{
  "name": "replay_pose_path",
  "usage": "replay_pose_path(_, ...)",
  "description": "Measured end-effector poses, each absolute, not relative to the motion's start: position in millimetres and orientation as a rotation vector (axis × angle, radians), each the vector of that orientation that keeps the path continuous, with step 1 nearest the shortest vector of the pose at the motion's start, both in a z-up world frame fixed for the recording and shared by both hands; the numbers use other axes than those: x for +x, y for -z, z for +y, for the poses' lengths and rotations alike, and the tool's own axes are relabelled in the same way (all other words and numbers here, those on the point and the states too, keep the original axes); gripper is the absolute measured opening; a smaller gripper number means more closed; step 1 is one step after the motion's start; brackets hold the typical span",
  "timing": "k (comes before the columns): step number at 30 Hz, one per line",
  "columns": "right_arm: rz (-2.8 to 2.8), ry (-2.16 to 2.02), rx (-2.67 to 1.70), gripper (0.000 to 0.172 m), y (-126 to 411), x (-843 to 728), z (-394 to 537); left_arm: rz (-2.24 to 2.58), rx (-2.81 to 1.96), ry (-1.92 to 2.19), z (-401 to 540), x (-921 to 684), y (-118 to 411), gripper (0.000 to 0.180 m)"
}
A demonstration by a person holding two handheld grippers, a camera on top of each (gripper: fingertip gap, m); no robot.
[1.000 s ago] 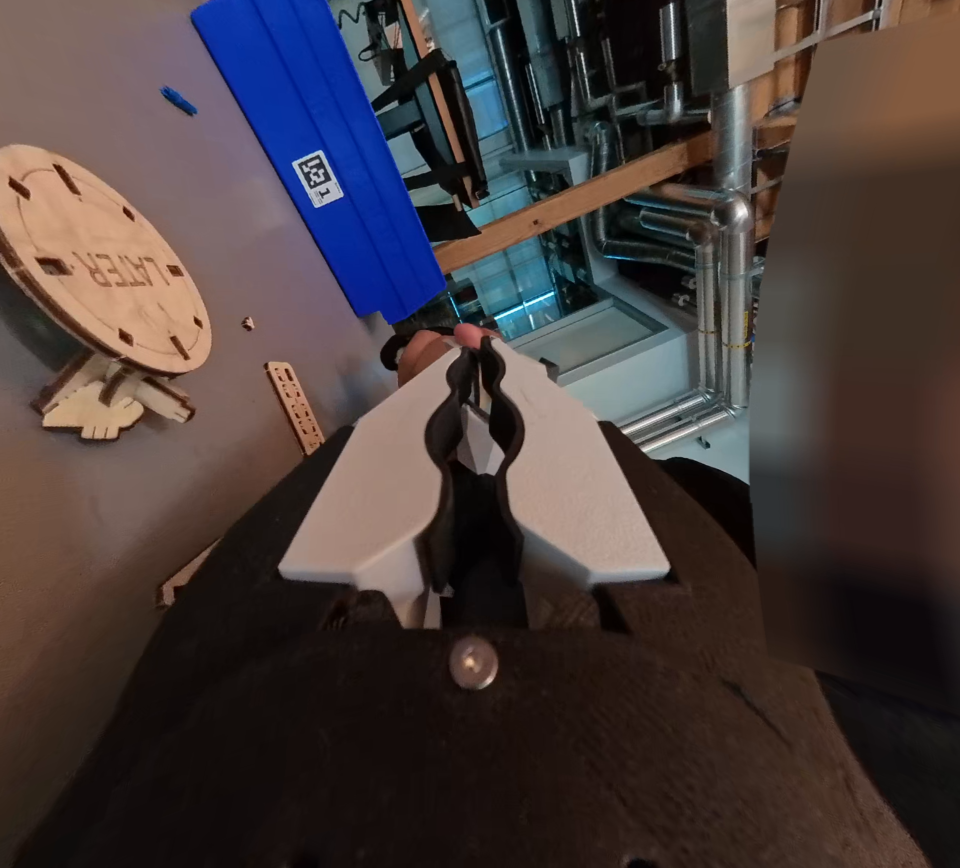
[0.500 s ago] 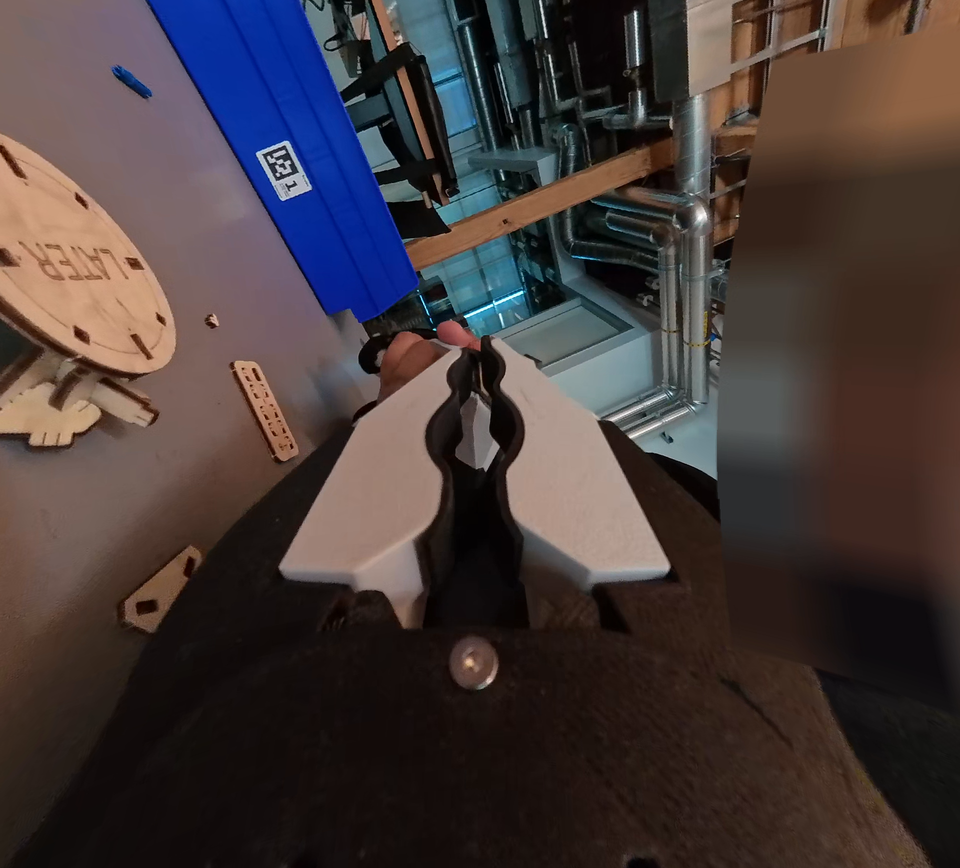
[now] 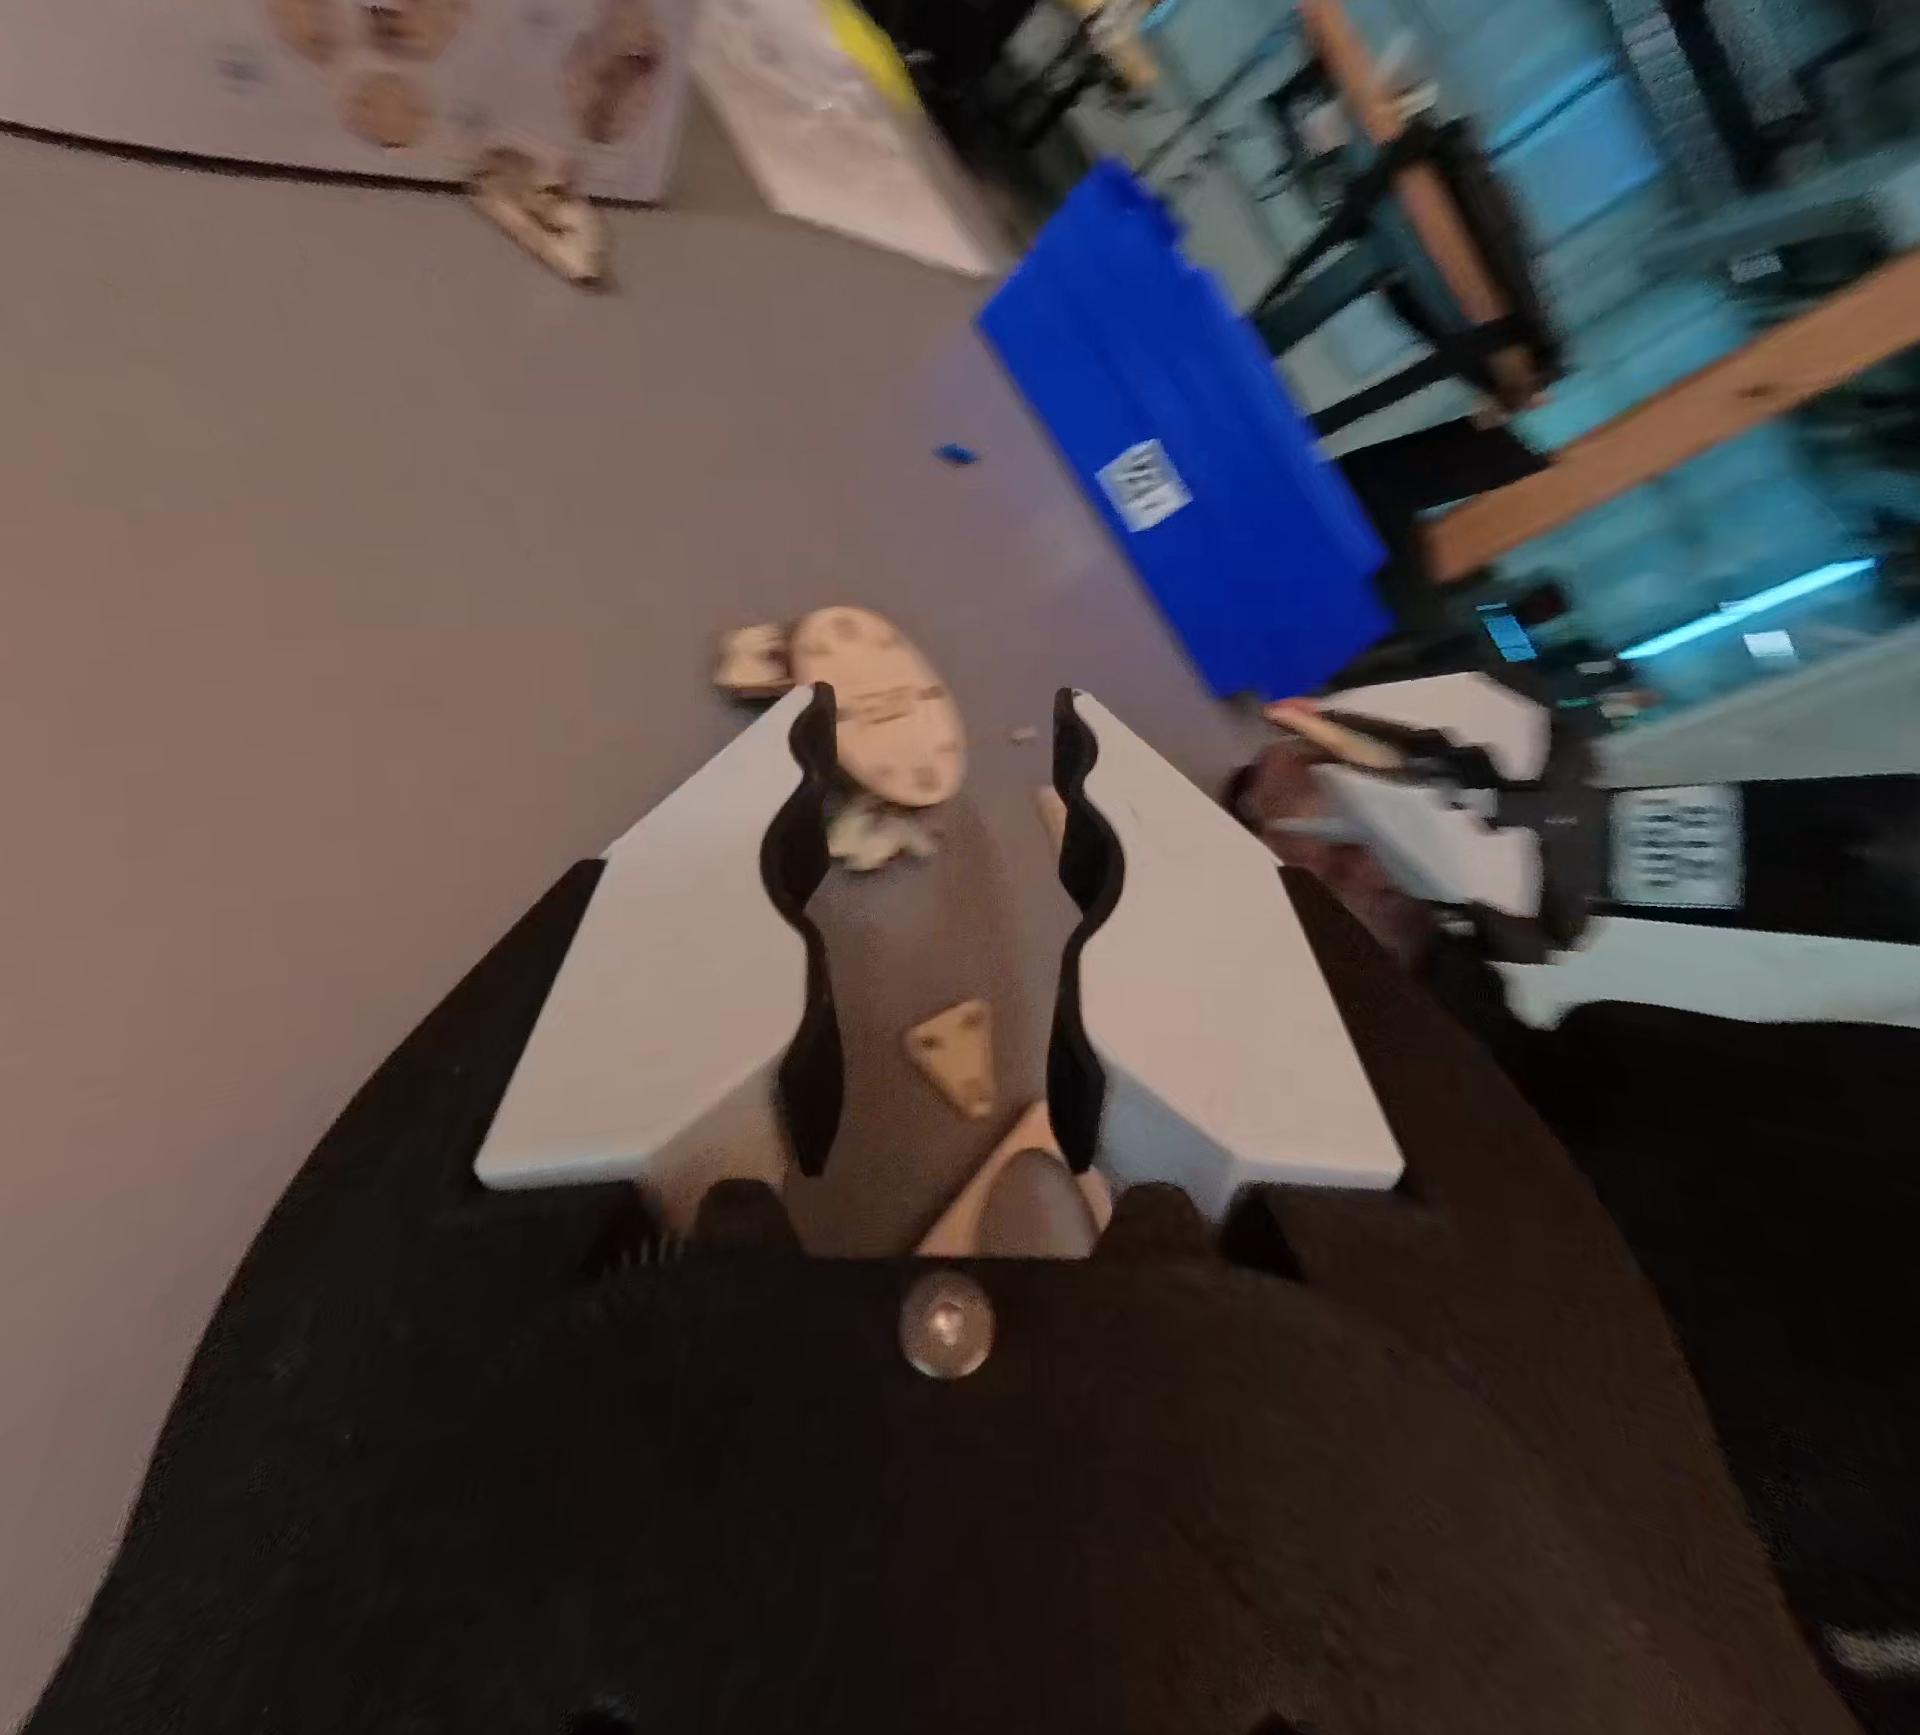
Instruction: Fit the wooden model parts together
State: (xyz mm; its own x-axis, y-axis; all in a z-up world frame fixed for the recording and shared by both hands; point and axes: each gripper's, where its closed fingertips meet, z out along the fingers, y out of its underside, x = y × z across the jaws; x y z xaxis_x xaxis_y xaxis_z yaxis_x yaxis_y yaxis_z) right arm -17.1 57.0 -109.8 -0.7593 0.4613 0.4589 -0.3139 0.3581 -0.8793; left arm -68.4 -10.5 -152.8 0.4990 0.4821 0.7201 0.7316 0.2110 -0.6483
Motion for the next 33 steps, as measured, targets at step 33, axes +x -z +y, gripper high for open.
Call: replay_pose_path(33,-2.137,-1.084,-0.047,0.008,153,-66,38,-0.967,-1.647,0.155,21,-72,165,0.0)
